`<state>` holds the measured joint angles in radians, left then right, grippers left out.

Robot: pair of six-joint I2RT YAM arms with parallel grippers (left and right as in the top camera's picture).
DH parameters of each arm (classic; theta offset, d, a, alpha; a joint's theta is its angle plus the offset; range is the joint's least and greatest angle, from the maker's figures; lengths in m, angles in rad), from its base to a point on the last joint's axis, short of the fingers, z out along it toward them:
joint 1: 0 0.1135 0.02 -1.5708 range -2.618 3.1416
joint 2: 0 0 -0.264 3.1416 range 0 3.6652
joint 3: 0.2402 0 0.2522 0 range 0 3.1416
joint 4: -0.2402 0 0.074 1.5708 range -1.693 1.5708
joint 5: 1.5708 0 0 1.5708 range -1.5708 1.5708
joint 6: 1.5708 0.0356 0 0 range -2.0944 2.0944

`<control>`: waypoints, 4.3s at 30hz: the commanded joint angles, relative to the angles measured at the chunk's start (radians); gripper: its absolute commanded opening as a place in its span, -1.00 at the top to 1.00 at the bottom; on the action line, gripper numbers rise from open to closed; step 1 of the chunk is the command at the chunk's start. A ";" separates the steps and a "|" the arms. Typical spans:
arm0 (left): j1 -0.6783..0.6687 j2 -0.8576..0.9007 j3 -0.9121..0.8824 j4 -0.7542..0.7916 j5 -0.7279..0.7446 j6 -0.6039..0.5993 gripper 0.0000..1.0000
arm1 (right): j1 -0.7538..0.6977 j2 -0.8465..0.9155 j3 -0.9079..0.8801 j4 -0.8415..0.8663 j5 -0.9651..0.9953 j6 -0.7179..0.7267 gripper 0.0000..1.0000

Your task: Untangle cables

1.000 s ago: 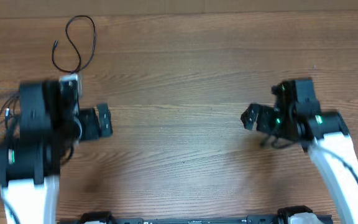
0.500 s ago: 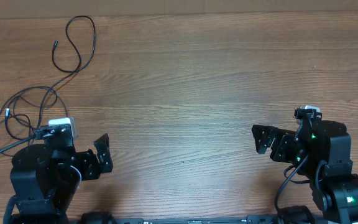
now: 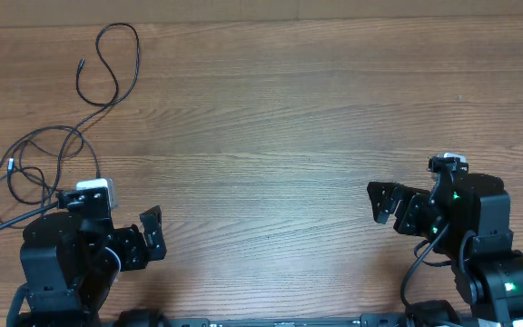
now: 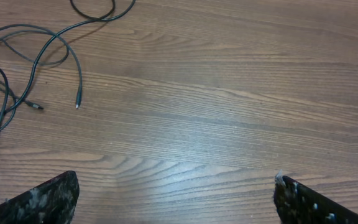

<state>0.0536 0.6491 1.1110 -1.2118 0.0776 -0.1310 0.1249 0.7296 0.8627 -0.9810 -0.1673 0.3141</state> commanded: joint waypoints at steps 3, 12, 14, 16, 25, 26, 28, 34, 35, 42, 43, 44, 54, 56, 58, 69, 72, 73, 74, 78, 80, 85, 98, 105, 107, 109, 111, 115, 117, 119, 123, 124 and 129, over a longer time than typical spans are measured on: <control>-0.002 -0.002 -0.005 0.000 -0.007 -0.003 -0.99 | -0.002 -0.003 -0.007 0.003 0.010 0.006 -1.00; -0.002 -0.002 -0.005 0.000 -0.007 -0.003 -0.99 | -0.009 -0.066 -0.010 0.041 0.062 -0.035 -1.00; -0.002 -0.002 -0.005 0.000 -0.007 -0.003 -0.99 | -0.018 -0.109 -0.021 0.088 0.079 -0.035 -1.00; -0.002 -0.002 -0.005 0.000 -0.007 -0.003 -0.99 | -0.027 -0.160 -0.044 0.145 0.097 -0.036 -1.00; -0.002 -0.002 -0.005 0.000 -0.007 -0.003 -0.99 | -0.067 -0.414 -0.217 0.323 0.159 -0.035 -1.00; -0.002 -0.002 -0.005 0.000 -0.007 -0.003 -0.99 | -0.071 -0.441 -0.241 0.347 0.159 -0.035 -1.00; -0.002 -0.002 -0.005 0.000 -0.007 -0.003 -0.99 | -0.072 -0.503 -0.303 0.410 0.159 -0.035 -1.00; -0.002 -0.002 -0.005 0.000 -0.007 -0.003 -0.99 | -0.072 -0.663 -0.496 0.629 0.159 -0.035 -1.00; -0.002 -0.002 -0.005 0.000 -0.007 -0.003 -0.99 | -0.072 -0.682 -0.525 0.664 0.159 -0.035 -1.00; -0.002 -0.002 -0.005 0.000 -0.007 -0.003 -0.99 | -0.074 -0.727 -0.728 0.939 0.185 -0.035 -1.00; -0.002 -0.002 -0.005 0.000 -0.007 -0.003 -0.99 | -0.074 -0.727 -0.758 0.983 0.201 -0.035 -1.00; -0.002 -0.002 -0.005 0.000 -0.007 -0.003 -0.99 | -0.074 -0.727 -0.779 1.015 0.209 -0.035 -1.00; -0.002 -0.002 -0.005 0.000 -0.007 -0.003 -0.99 | -0.074 -0.727 -0.855 1.096 0.253 -0.035 -0.99; -0.002 -0.002 -0.005 0.000 -0.007 -0.003 -0.99 | -0.074 -0.727 -0.855 1.047 0.253 -0.035 -1.00; -0.002 -0.002 -0.005 0.000 -0.007 -0.003 -0.99 | -0.074 -0.727 -0.855 0.985 0.253 -0.035 -1.00; -0.002 -0.002 -0.005 0.000 -0.007 -0.003 -0.99 | -0.074 -0.721 -0.855 0.905 0.253 -0.035 -1.00; -0.002 -0.002 -0.005 0.000 -0.007 -0.003 -0.99 | -0.074 -0.721 -0.855 0.905 0.252 -0.035 -1.00; -0.002 -0.002 -0.005 0.000 -0.007 -0.003 -0.99 | -0.074 -0.721 -0.855 0.905 0.253 -0.035 -1.00; -0.002 -0.002 -0.005 0.000 -0.007 -0.003 -0.99 | -0.074 -0.721 -0.855 0.905 0.252 -0.035 -1.00; -0.002 -0.002 -0.005 0.000 -0.007 -0.003 -0.99 | -0.074 -0.721 -0.855 0.905 0.252 -0.035 -1.00; -0.002 -0.002 -0.005 0.000 -0.007 -0.003 -0.99 | -0.074 -0.721 -0.855 0.905 0.253 -0.035 -1.00; -0.002 -0.002 -0.005 0.000 -0.007 -0.003 -0.99 | -0.074 -0.721 -0.855 0.905 0.253 -0.035 -1.00; -0.002 -0.052 -0.045 0.000 -0.014 -0.003 -0.99 | -0.074 -0.721 -0.855 0.905 0.253 -0.035 -1.00; -0.016 -0.217 -0.330 0.306 0.083 0.001 -0.99 | -0.074 -0.721 -0.855 0.905 0.253 -0.035 -1.00; -0.034 -0.269 -0.445 0.445 0.130 0.000 -0.99 | -0.074 -0.721 -0.855 0.905 0.253 -0.035 -1.00; -0.053 -0.321 -0.562 0.587 0.170 0.000 -0.99 | -0.074 -0.721 -0.855 0.905 0.253 -0.035 -1.00; -0.068 -0.372 -0.676 0.724 0.201 -0.012 -0.99 | -0.074 -0.721 -0.855 0.905 0.253 -0.035 -1.00; -0.075 -0.472 -0.874 0.995 0.220 -0.072 -0.99 | -0.074 -0.721 -0.855 0.905 0.253 -0.035 -0.99; -0.075 -0.515 -0.946 1.102 0.229 -0.079 -0.99 | -0.074 -0.721 -0.855 0.905 0.252 -0.035 -1.00; -0.075 -0.554 -1.011 1.196 0.231 -0.079 -0.99 | -0.074 -0.721 -0.855 0.905 0.253 -0.035 -1.00; -0.075 -0.614 -1.110 1.319 0.230 -0.074 -0.99 | -0.074 -0.721 -0.855 0.905 0.252 -0.035 -1.00; -0.074 -0.628 -1.106 1.289 0.219 -0.069 -0.99 | -0.074 -0.721 -0.855 0.905 0.253 -0.035 -1.00; -0.075 -0.646 -1.106 1.235 0.204 -0.071 -0.99 | -0.074 -0.721 -0.855 0.905 0.253 -0.035 -1.00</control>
<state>-0.0139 0.0185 0.0097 0.0410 0.2882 -0.1917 0.0586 0.0147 0.0181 -0.0795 0.0784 0.2863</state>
